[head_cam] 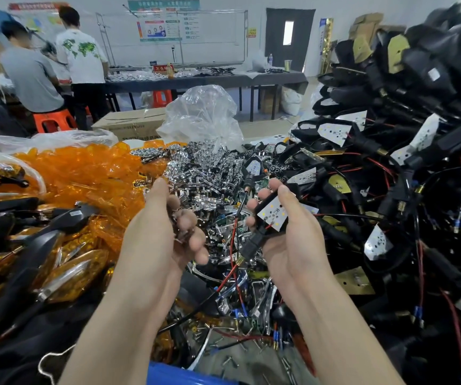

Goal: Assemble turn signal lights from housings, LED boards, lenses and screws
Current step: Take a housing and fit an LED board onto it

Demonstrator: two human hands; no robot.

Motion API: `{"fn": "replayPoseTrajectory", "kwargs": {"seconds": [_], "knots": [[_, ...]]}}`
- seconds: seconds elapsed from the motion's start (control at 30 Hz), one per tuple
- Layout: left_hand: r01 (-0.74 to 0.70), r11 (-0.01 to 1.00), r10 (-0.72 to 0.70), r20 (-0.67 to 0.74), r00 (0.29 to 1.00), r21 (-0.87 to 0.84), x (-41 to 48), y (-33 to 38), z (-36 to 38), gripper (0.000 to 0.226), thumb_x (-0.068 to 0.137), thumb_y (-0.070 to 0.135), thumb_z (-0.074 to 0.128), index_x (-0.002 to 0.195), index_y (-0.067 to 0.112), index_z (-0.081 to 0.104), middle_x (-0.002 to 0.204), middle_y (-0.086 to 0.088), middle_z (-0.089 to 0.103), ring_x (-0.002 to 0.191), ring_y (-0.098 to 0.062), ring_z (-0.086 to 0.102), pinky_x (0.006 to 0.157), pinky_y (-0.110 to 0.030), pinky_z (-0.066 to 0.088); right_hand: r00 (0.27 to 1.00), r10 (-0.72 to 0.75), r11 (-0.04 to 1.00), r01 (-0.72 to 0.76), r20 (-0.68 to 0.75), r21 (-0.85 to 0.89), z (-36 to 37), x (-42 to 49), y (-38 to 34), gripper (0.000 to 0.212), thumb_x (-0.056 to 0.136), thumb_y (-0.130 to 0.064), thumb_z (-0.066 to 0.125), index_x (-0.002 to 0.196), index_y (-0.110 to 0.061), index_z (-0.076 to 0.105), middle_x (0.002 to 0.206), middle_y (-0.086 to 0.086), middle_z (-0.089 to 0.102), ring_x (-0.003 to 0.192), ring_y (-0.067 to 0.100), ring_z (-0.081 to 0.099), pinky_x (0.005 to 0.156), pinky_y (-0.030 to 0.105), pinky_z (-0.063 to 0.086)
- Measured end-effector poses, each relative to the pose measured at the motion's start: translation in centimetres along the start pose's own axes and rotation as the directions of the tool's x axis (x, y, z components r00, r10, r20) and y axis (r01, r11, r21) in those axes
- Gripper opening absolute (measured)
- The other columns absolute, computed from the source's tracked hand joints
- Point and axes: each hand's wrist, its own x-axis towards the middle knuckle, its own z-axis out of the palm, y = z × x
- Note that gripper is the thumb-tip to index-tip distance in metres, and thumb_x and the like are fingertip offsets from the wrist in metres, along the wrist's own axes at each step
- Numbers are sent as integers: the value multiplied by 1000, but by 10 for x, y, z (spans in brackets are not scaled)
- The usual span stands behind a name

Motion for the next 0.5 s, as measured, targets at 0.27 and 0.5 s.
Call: {"fn": "replayPoseTrajectory", "kwargs": {"seconds": [0.27,0.5], "knots": [[27,996,-33,61,998,89,4,-10,10,47,94,60,42,92,14,50,73,-7,54,47,-23,64,38,-32,49,1000,6,1000,-6,-10,-5,-1,0,-1,17,107,-17,52,107,-10,67,73,1,69,62,17,67,48,27,51],[-465,650,195,459,867,601,-8,-12,-4,38,84,69,47,113,48,59,98,35,63,92,14,61,80,-20,48,999,-34,996,32,-19,-87,1,-3,-2,16,106,-19,54,104,-14,69,74,-1,71,64,14,68,53,27,55]]}}
